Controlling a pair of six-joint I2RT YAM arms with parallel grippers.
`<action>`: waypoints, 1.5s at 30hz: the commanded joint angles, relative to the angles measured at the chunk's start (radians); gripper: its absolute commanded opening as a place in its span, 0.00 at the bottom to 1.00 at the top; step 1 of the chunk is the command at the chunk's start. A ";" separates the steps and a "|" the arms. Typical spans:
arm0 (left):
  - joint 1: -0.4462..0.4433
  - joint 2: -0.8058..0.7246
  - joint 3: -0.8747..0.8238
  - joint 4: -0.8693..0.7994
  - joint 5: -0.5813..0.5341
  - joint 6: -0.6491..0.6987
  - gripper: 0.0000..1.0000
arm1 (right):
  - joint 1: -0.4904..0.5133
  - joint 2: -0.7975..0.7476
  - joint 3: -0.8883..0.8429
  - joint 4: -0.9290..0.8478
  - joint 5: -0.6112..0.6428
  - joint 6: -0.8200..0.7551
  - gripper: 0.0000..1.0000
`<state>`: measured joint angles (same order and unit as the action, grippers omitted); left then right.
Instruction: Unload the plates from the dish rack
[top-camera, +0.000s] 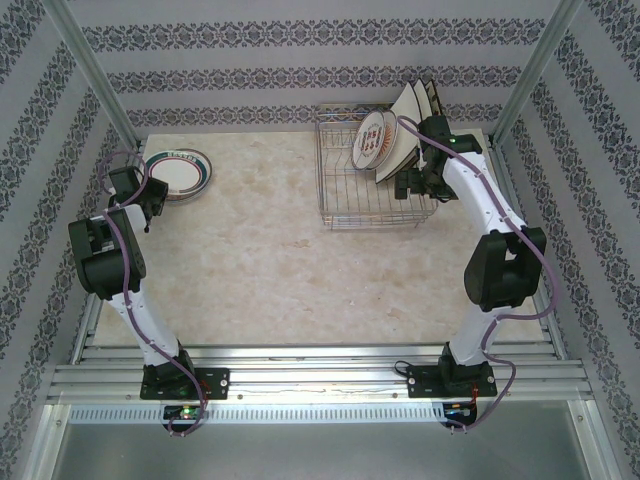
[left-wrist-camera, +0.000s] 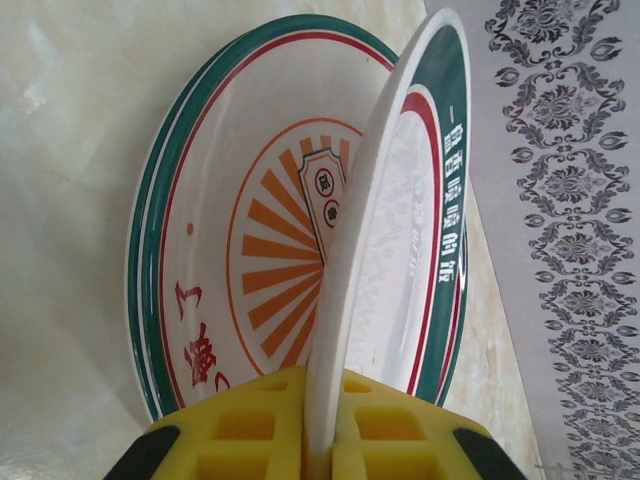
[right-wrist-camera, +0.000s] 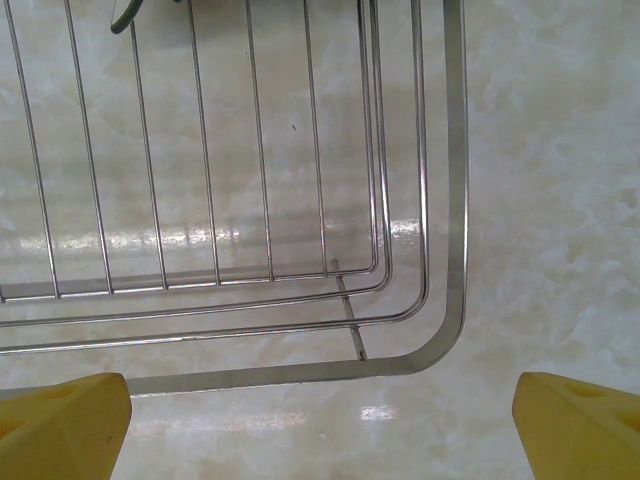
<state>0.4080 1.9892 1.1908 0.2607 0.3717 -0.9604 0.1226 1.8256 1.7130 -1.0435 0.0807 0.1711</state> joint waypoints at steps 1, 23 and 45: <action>0.011 0.008 0.032 -0.013 0.005 0.028 0.14 | 0.011 0.005 0.015 -0.003 -0.009 -0.016 0.98; 0.009 0.013 0.154 -0.359 -0.047 0.194 0.22 | 0.008 -0.015 -0.019 0.023 -0.032 -0.017 0.98; -0.013 0.060 0.221 -0.473 -0.112 0.272 0.26 | 0.009 -0.003 -0.007 0.021 -0.041 -0.025 0.98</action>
<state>0.4053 2.0281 1.3819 -0.1661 0.2859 -0.7212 0.1226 1.8256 1.7042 -1.0203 0.0509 0.1566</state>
